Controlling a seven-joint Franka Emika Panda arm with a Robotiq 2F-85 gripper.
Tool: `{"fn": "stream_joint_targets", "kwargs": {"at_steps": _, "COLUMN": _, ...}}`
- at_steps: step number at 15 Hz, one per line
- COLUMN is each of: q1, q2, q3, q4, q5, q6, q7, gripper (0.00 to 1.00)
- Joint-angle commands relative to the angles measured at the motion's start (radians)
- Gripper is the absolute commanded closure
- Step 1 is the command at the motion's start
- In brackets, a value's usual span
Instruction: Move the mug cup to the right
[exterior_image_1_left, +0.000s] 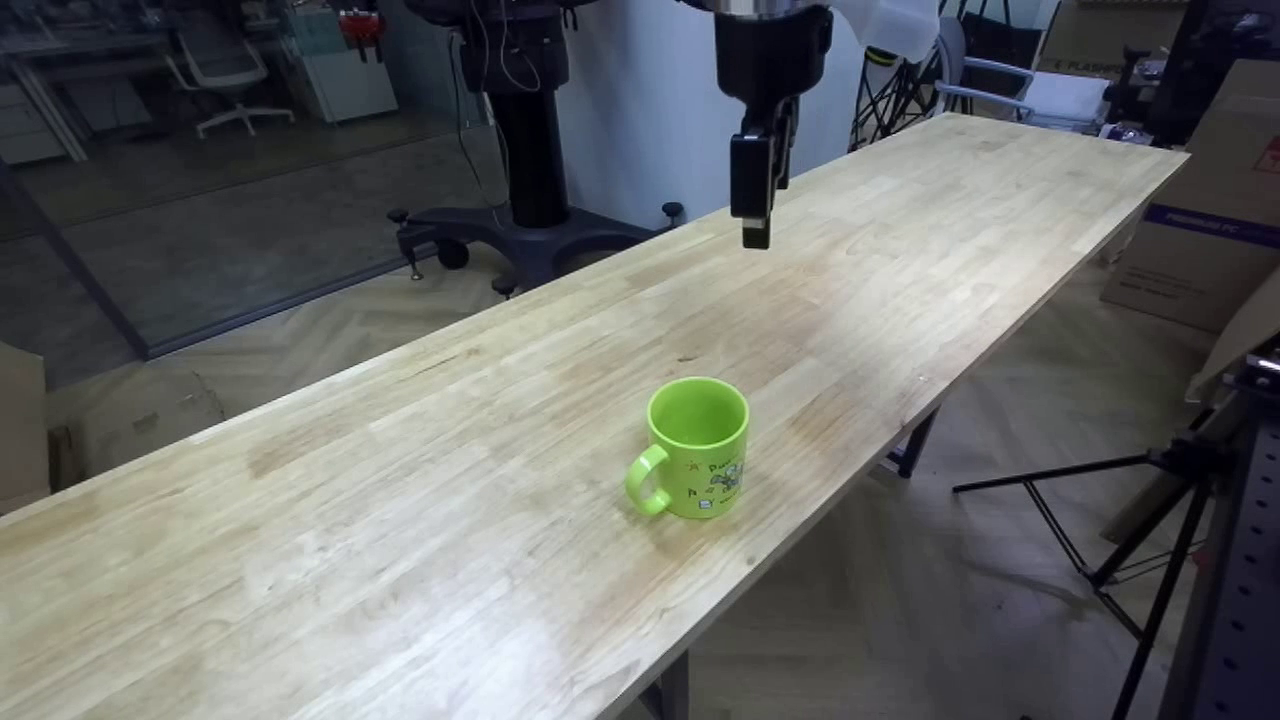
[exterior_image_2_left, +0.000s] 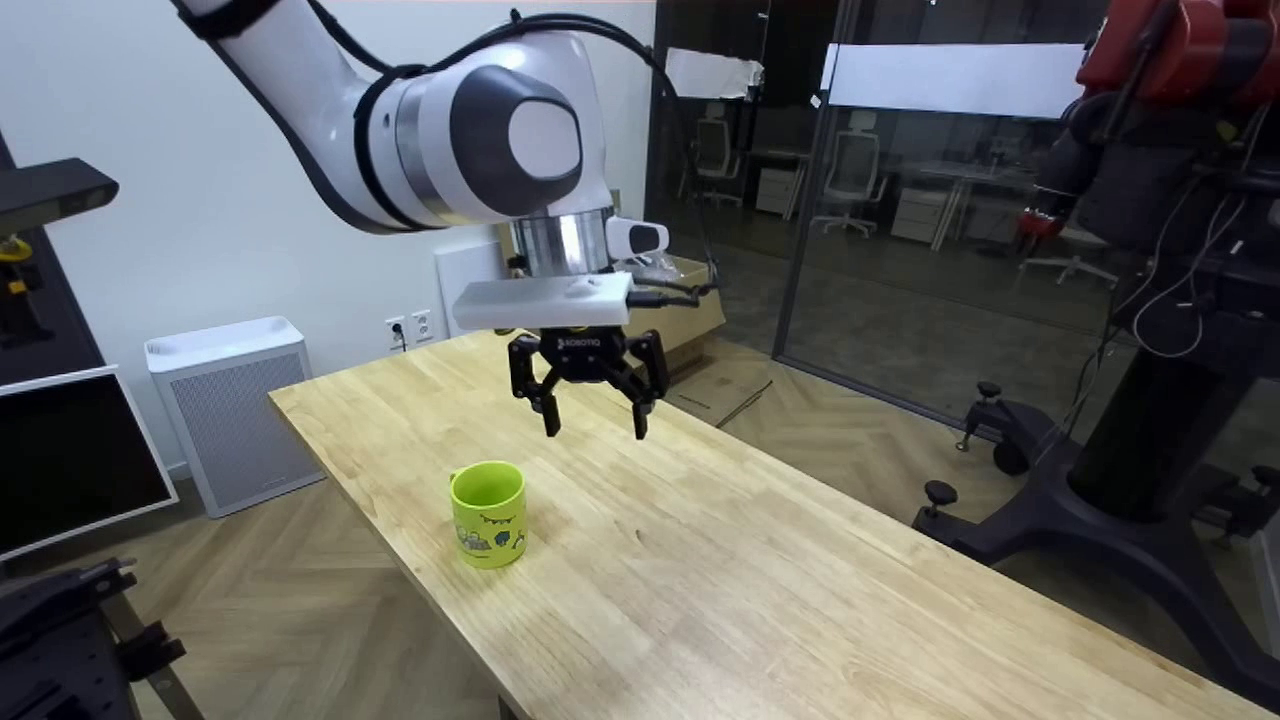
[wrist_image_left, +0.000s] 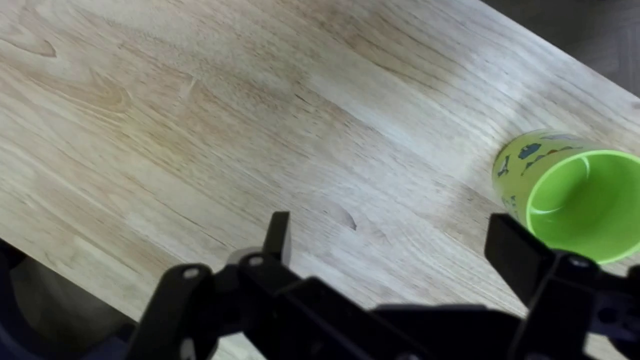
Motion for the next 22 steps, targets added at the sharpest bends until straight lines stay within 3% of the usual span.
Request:
{"fn": "stream_joint_targets", "kwargs": {"at_steps": 1, "q1": -0.005, "q2": 0.038, "q3": 0.049, "q4": -0.017, "q5": 0.084, "q6": 0.104, "q7": -0.087, "gripper": 0.00}}
{"fn": "stream_joint_targets", "kwargs": {"at_steps": 5, "q1": -0.022, "q2": 0.087, "q3": 0.145, "q4": -0.034, "q5": 0.232, "q6": 0.174, "q7": -0.238, "gripper": 0.00}}
{"fn": "stream_joint_targets", "kwargs": {"at_steps": 11, "q1": 0.001, "q2": 0.098, "q3": 0.132, "q4": -0.032, "q5": 0.184, "q6": 0.145, "q7": -0.197, "gripper": 0.00}}
{"fn": "stream_joint_targets", "kwargs": {"at_steps": 22, "q1": -0.038, "q2": 0.198, "q3": 0.142, "q4": -0.055, "q5": 0.198, "q6": 0.265, "q7": -0.217, "gripper": 0.00}}
